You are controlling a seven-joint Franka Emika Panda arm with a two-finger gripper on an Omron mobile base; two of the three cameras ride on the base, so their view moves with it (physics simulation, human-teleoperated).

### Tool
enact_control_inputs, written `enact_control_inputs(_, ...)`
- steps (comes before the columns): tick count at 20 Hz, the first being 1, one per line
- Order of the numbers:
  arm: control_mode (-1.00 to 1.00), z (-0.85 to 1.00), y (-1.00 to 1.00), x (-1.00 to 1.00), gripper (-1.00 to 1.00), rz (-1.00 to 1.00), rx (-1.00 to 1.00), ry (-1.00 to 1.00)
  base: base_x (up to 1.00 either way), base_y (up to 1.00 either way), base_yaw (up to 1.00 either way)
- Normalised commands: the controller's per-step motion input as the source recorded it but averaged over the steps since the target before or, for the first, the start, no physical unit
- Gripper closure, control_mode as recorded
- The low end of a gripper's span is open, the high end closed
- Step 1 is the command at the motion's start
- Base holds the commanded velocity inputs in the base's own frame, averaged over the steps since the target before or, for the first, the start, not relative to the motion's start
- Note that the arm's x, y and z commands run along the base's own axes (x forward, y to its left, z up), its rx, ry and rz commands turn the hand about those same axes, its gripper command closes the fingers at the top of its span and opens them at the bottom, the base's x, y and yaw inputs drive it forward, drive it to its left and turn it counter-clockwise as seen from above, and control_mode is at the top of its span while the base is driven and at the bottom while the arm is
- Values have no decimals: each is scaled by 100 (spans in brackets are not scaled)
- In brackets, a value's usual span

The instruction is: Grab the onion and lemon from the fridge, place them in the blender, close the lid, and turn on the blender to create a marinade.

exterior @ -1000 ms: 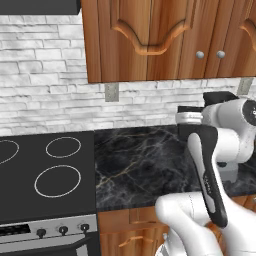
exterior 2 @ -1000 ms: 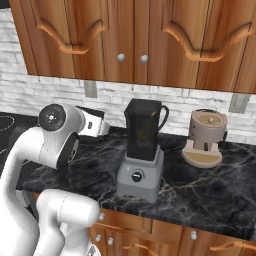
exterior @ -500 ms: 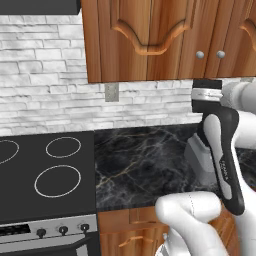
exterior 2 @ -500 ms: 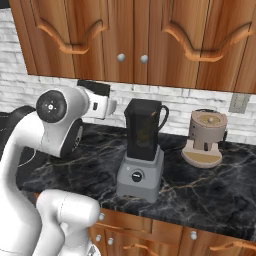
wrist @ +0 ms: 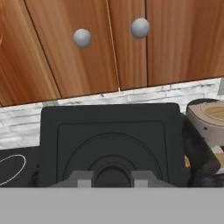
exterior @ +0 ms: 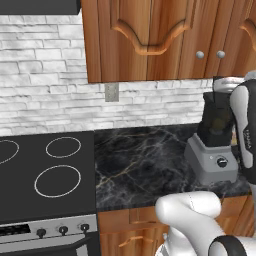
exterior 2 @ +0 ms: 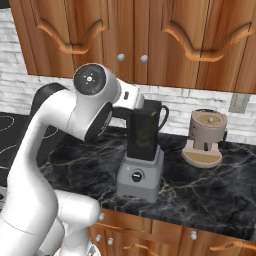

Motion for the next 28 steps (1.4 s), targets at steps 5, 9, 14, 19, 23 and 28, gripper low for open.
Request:
enact_control_inputs(5, -100, -12, -28, 27, 100, 0, -2, 9, 0, 0, 0)
enact_control_inputs(9, -100, -4, -29, 16, 100, 1, -1, -1, 0, 0, 0)
enact_control_inputs(14, -100, -1, -20, 33, 100, 0, -1, 1, 0, 0, 0)
enact_control_inputs(19, -100, 0, -4, 50, 100, 0, -5, 1, 0, 0, 0)
enact_control_inputs(23, -100, -13, -1, 50, 100, 0, -7, 14, 0, 0, 0)
enact_control_inputs(28, -100, -15, -10, 13, 100, 0, -3, 14, 0, 0, 0)
